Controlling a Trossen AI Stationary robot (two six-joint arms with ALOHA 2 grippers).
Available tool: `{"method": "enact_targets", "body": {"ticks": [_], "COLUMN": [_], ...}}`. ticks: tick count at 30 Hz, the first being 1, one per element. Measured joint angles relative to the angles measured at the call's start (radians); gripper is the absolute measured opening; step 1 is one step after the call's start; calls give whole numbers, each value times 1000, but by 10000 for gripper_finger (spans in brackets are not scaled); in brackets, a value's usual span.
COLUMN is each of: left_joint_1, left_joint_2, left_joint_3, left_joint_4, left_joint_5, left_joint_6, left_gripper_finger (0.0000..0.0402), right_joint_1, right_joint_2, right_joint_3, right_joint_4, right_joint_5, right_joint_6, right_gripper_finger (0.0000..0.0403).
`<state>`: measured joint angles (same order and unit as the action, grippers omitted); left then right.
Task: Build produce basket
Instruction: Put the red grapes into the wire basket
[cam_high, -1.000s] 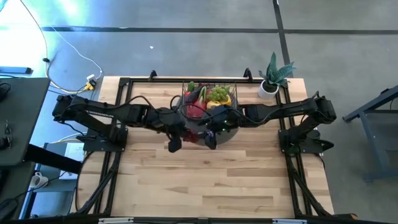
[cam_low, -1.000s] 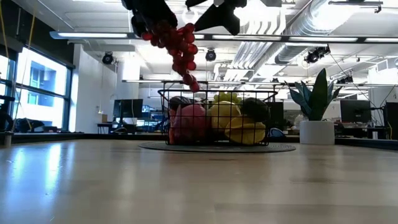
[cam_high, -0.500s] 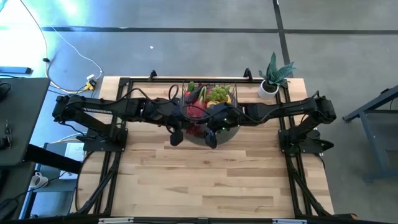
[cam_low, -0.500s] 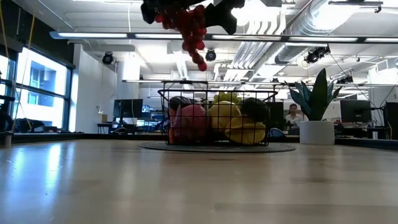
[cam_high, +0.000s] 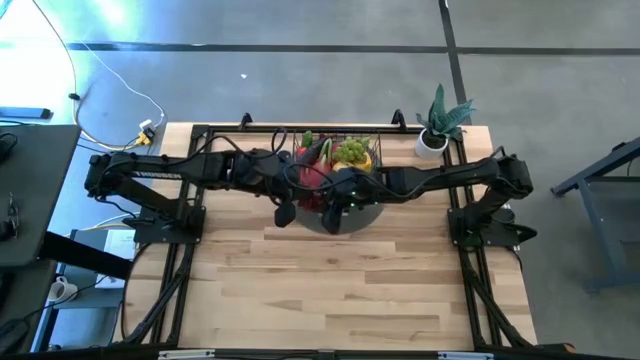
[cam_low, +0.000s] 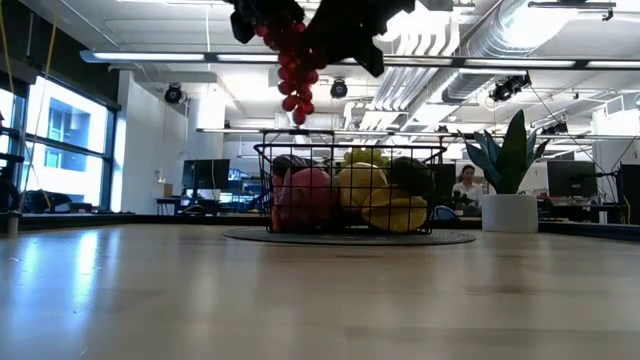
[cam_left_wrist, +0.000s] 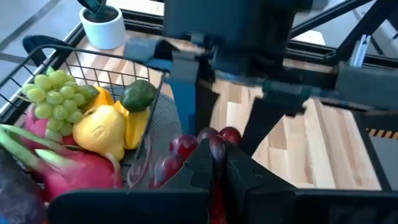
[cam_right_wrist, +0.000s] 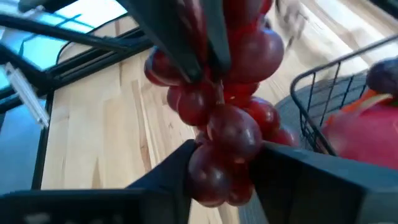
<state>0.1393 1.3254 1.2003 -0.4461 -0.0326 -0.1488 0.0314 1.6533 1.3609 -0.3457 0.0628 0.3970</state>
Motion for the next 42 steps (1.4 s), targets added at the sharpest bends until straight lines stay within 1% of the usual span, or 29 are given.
{"method": "enact_targets", "body": {"ticks": [3,5,7,10,13,17,22,26,28,31,36,42], "left_joint_1": [12,20,28,42,53,59,58,59,59,59,70,111], "left_joint_2": [0,0,0,0,0,0,0,0,0,0,0,0], "left_joint_3": [0,0,0,0,0,0,0,0,0,0,0,0], "left_joint_4": [-3,-5,-7,-7,-7,-14,-14,-14,-14,-14,-14,-13], "left_joint_5": [13,28,42,47,48,48,48,47,38,-10,-99,-103], "left_joint_6": [20,22,22,23,47,107,109,109,109,109,109,101], "left_gripper_finger": [1,1,4,17,39,77,128,166,184,207,229,230], "right_joint_1": [-6,-6,-6,-5,-7,-7,-8,-20,-29,-46,-91,-160], "right_joint_2": [11,12,12,13,13,13,13,13,13,13,1,-47], "right_joint_3": [0,0,0,0,0,0,0,0,0,0,0,-1], "right_joint_4": [6,7,10,21,21,21,16,12,1,-31,-67,-112], "right_joint_5": [1,13,31,52,61,91,123,128,135,159,172,171], "right_joint_6": [33,48,48,74,77,103,128,154,173,193,206,191], "right_gripper_finger": [75,33,10,19,7,5,2,1,1,1,0,0]}}
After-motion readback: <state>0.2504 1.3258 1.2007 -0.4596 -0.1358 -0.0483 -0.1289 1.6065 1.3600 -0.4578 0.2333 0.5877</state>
